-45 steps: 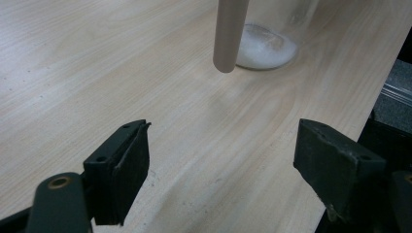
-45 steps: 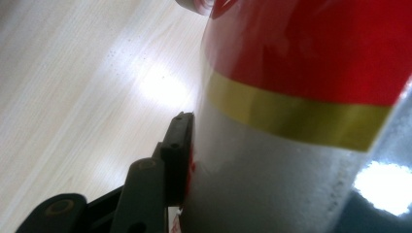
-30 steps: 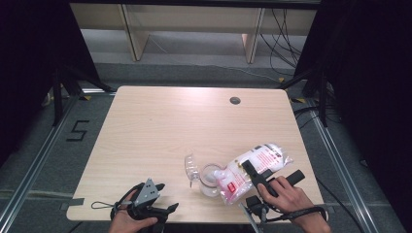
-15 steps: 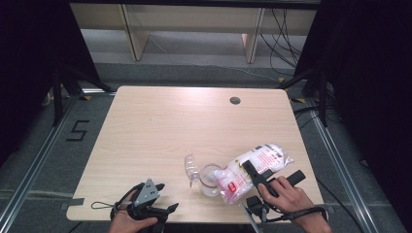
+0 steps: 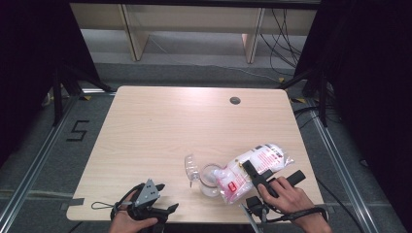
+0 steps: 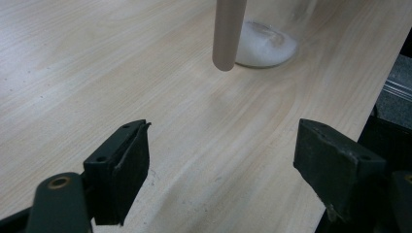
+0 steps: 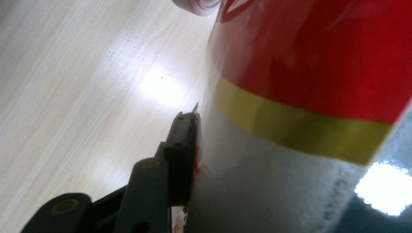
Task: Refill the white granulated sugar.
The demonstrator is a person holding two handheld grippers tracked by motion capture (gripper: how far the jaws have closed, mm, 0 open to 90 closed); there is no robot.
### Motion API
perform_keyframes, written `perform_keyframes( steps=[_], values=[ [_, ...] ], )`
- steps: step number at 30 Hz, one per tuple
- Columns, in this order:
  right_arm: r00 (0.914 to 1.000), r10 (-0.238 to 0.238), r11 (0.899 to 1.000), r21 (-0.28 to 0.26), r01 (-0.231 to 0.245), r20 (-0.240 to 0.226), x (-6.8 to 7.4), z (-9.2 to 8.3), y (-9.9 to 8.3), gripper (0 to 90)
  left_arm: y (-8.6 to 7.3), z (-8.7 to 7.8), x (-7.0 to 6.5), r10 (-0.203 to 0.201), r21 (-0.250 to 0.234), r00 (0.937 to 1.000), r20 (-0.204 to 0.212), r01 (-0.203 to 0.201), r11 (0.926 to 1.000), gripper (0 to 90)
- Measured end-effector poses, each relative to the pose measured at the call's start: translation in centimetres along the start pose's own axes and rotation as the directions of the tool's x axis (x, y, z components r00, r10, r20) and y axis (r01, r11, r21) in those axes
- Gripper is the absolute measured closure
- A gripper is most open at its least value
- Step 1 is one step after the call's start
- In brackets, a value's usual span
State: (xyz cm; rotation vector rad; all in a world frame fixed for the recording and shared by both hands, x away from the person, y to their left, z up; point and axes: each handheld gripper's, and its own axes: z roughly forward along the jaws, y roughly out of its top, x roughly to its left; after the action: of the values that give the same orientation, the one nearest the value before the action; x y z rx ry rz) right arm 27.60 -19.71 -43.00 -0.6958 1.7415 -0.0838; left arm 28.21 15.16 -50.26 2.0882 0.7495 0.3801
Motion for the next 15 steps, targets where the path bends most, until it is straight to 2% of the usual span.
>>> perform_keyframes(
  steps=[1,3,5,6,7,9,10,11,12,13,15],
  values=[
    [1.0,0.0,1.0,-0.001,0.0,-0.002,-0.01,0.0,-0.01,60.9,0.05,-0.12,0.08,0.009,0.016,0.9999,0.008,-0.01,0.9998,20.2],
    [1.0,-0.003,1.0,0.0,0.003,-0.001,0.0,0.02,0.0,61.0,0.03,-0.09,0.07,0.007,0.018,1.0,0.002,-0.007,0.9998,20.2],
    [1.0,-0.003,1.0,-0.001,0.003,-0.003,0.02,0.05,-0.01,61.1,0.0,0.04,-0.06,-0.008,-0.005,0.9999,0.012,0.008,1.0,20.2],
    [1.0,-0.005,1.0,-0.003,0.005,-0.003,0.01,0.06,0.0,61.1,0.03,-0.09,0.04,0.003,0.013,1.0,0.005,-0.004,0.9999,20.2],
    [0.9981,-0.06,0.998,0.006,0.06,-0.012,-0.33,-0.04,-0.05,61.2,0.03,-0.08,0.03,0.002,0.013,1.0,0.008,-0.002,0.9999,20.2],
    [0.9989,-0.047,0.999,0.001,0.047,-0.004,-0.18,0.02,0.05,61.3,-0.01,-0.06,0.12,0.01,0.015,0.9999,-0.001,-0.01,0.9998,20.2],
    [0.9998,-0.018,1.0,-0.007,0.018,-0.002,-0.01,0.07,0.13,61.3,-0.03,-0.01,0.05,0.006,0.009,1.0,0.0,-0.006,0.9999,20.2],
    [0.9998,-0.019,1.0,-0.008,0.019,-0.005,-0.04,0.04,0.15,61.3,-0.06,0.17,-0.24,-0.027,-0.015,0.9995,0.015,0.027,0.9995,20.2],
    [0.9996,-0.028,1.0,-0.006,0.028,-0.005,-0.13,0.03,0.15,61.4,-0.06,0.15,-0.28,-0.028,-0.012,0.9995,0.015,0.028,0.9995,20.2],
    [0.9976,-0.069,0.998,0.004,0.069,-0.01,-0.44,-0.07,0.12,61.4,-0.01,0.07,-0.2,-0.018,-0.001,0.9998,0.013,0.018,0.9998,20.2],
    [0.9976,-0.069,0.998,0.004,0.069,-0.008,-0.53,-0.09,0.18,61.5,-0.07,0.22,-0.28,-0.032,-0.019,0.9994,0.017,0.032,0.9993,20.2]
  ],
)
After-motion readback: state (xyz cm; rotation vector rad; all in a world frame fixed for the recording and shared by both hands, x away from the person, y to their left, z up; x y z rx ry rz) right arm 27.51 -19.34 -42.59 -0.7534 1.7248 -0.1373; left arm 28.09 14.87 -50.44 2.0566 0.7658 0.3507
